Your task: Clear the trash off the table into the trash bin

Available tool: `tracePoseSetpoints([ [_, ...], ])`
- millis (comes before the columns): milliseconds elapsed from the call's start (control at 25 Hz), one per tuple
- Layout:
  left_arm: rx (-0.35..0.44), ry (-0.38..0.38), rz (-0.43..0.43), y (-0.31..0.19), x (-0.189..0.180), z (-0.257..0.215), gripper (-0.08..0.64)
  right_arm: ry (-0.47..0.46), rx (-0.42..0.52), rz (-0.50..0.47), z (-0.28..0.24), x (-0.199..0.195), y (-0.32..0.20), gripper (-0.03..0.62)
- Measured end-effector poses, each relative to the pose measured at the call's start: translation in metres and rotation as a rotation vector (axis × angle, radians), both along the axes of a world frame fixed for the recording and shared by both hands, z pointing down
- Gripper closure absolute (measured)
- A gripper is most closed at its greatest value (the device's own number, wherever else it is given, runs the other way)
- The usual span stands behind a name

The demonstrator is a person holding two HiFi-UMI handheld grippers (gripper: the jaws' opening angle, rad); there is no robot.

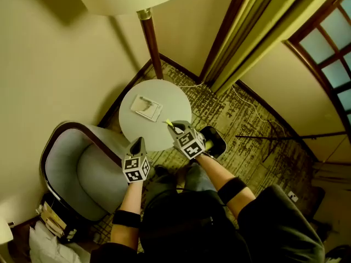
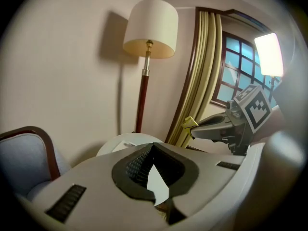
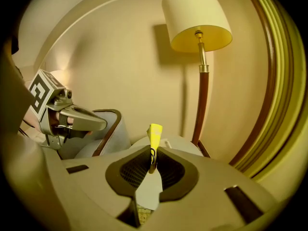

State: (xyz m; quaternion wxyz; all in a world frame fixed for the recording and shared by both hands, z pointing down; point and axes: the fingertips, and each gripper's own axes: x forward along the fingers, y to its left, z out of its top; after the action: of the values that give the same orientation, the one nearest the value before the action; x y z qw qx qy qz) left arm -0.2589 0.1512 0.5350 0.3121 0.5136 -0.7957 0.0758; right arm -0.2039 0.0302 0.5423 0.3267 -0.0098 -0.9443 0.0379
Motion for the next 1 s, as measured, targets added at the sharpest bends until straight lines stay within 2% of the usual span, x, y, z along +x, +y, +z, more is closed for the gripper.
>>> tracePoseSetpoints([
  [160,0.000,-0.007,0.141,-0.044,0.028,0.005,0.560,-0.003,0.012,0.133,-0.001,0.044,-0.037,0.538],
  [280,0.005,-0.007,0.261,-0.081,0.062,0.008,0.560,0.009,0.017,0.241,0.003,0.089,-0.064,0.538],
  [640,0.017,0.016,0.651,-0.176,0.199,0.008,0.560,0.059,0.006,0.622,0.018,0.254,-0.118,0.538],
  [800,0.019,0.013,0.758,-0.198,0.247,0.014,0.560,0.072,-0.007,0.716,0.029,0.300,-0.124,0.538],
  [1000,-0.011,0.029,0.827,-0.213,0.282,0.028,0.560,0.087,-0.033,0.763,0.051,0.324,-0.128,0.538],
])
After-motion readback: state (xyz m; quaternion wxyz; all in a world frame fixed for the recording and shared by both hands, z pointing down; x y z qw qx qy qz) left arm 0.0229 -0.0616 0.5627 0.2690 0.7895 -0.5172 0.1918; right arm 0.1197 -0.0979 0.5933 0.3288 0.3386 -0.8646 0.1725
